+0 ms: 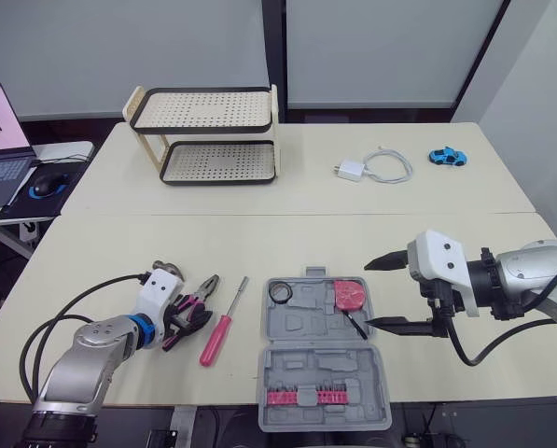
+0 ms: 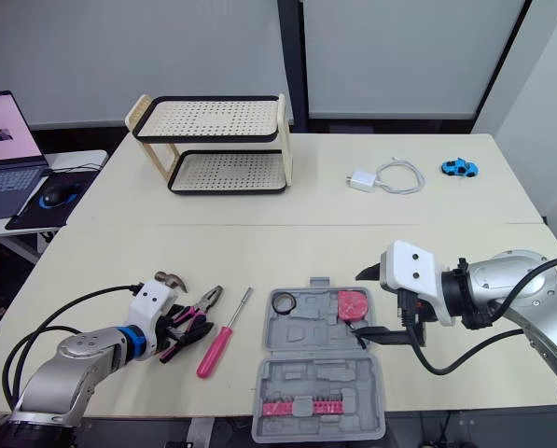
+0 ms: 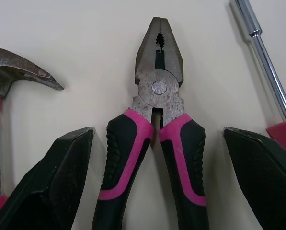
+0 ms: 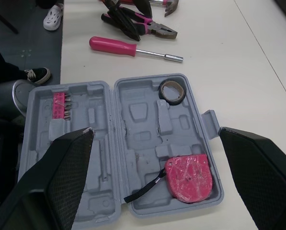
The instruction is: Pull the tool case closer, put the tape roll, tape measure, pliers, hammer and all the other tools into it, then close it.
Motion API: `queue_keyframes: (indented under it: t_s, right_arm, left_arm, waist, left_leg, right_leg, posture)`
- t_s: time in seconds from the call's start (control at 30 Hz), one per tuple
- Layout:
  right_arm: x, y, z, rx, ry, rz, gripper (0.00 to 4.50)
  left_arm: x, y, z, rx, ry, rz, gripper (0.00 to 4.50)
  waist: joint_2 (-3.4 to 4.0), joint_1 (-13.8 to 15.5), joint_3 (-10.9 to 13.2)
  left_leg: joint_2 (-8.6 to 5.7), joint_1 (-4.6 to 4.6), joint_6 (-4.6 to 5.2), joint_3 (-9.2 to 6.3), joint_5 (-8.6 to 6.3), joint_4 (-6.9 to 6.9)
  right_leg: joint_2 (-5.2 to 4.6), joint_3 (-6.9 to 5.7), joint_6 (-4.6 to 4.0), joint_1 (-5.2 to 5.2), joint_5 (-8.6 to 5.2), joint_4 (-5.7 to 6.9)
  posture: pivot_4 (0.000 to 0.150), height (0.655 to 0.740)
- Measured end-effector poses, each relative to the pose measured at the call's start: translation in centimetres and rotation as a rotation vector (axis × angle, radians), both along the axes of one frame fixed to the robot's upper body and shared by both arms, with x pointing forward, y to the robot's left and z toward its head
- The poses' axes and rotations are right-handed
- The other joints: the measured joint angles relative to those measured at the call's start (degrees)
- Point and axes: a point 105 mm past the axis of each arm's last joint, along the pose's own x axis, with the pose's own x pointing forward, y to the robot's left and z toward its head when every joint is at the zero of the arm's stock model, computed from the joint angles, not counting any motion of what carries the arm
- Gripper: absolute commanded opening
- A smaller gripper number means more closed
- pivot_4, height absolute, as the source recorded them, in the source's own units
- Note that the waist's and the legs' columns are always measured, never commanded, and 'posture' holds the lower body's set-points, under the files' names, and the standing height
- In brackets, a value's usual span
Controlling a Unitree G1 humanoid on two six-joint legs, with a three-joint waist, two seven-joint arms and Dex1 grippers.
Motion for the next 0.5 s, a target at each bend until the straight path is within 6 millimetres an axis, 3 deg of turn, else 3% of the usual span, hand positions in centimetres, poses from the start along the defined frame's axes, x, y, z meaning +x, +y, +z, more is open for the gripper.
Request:
queue_keyframes:
  t_s: [0.13, 0.23, 0.37, 0.5]
  right_arm:
    - [-0.04, 0.05, 0.01, 0.000, -0.002, 0.001, 4.46]
    - [-0.03, 0.06, -0.01, 0.001, -0.001, -0.003, 4.50]
    - [-0.07, 0.09, -0.03, -0.001, 0.001, -0.005, 4.50]
    - [-0.03, 0.02, -0.05, -0.001, 0.001, -0.014, 4.50]
  left_arm:
    - [-0.35, 0.12, -0.02, 0.013, 0.013, -0.007, 4.50]
    - [-0.48, 0.44, -0.01, 0.031, 0.022, -0.009, 3.90]
    - [-0.49, 0.64, 0.05, 0.042, 0.032, -0.013, 2.67]
    - [-0.32, 0.43, 0.20, 0.036, 0.034, -0.031, 2.49]
  waist:
    - [0.00, 0.0, 0.0]
    - [0.00, 0.0, 0.0]
    - [0.01, 0.0, 0.0]
    - [0.04, 0.0, 0.0]
  left_leg:
    - [0.00, 0.00, 0.00, 0.00, 0.00, 0.00]
    - [0.00, 0.00, 0.00, -0.01, 0.00, 0.00]
    - [-0.01, 0.00, 0.00, 0.01, 0.00, 0.00]
    - [-0.02, 0.00, 0.00, 0.00, 0.00, -0.01]
  right_leg:
    - [0.00, 0.01, 0.00, 0.00, 0.00, -0.01]
    - [0.00, 0.00, 0.00, 0.00, 0.00, -0.01]
    - [-0.01, 0.00, 0.00, 0.00, 0.00, -0.01]
    - [-0.03, 0.00, 0.00, 0.00, 0.00, -0.01]
  posture:
    - [0.150, 0.7400]
    - [0.150, 0.7400]
    - [0.150, 0.7400]
    - [0.150, 0.7400]
